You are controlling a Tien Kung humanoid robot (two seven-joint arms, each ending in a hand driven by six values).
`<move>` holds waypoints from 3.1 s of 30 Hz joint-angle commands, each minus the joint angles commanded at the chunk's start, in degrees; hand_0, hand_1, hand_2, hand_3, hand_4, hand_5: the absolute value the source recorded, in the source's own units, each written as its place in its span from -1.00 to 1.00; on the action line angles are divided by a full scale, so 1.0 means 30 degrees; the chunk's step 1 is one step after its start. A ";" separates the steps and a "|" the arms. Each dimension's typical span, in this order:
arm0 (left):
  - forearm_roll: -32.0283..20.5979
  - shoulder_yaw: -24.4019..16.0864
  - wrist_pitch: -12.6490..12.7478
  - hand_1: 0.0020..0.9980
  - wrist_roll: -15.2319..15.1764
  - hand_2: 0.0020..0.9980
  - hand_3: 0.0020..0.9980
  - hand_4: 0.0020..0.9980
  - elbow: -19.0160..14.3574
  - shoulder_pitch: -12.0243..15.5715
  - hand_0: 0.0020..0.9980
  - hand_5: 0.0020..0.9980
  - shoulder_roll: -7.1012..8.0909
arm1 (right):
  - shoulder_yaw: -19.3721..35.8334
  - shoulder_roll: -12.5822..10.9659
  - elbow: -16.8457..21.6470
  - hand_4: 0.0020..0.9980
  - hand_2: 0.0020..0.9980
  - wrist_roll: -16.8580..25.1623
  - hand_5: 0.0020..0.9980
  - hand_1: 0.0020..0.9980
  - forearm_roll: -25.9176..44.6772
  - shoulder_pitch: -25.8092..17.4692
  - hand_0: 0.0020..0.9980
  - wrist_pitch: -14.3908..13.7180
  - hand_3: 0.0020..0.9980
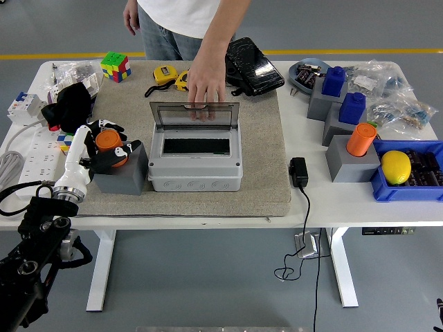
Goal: Fetch the battery,place it into the box,close the lid of the box
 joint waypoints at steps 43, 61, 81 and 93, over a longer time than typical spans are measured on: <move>0.0438 0.0241 0.2357 -0.77 -0.0181 -0.71 -0.77 0.87 -0.1100 -0.0729 -0.83 -0.72 0.0263 | 0.0011 -0.0085 0.0000 1.00 0.54 -0.0018 1.00 0.62 -0.0031 0.0036 0.67 -0.0005 0.59; 1.2104 0.2157 0.4062 -0.76 0.5459 -0.71 -0.77 0.53 -1.0351 -0.0786 -0.82 -0.62 0.2711 | 0.0006 -0.0215 0.0000 1.00 0.54 -0.0016 1.00 0.62 -0.0054 0.0100 0.67 -0.0024 0.59; 1.9592 0.9063 0.2871 -0.74 0.9507 -0.69 -0.74 0.35 -1.0536 -0.2803 -0.79 -0.46 0.3334 | 0.0063 -0.0320 0.0000 1.00 0.55 -0.0032 1.00 0.62 -0.0180 0.0238 0.67 -0.0038 0.59; 1.9592 1.1261 0.3194 -0.74 0.9344 -0.69 -0.74 0.30 -0.7832 -0.4502 -0.79 -0.44 0.2718 | 0.0089 -0.0289 0.0000 1.00 0.54 -0.0008 1.00 0.62 -0.0275 0.0315 0.67 -0.0058 0.59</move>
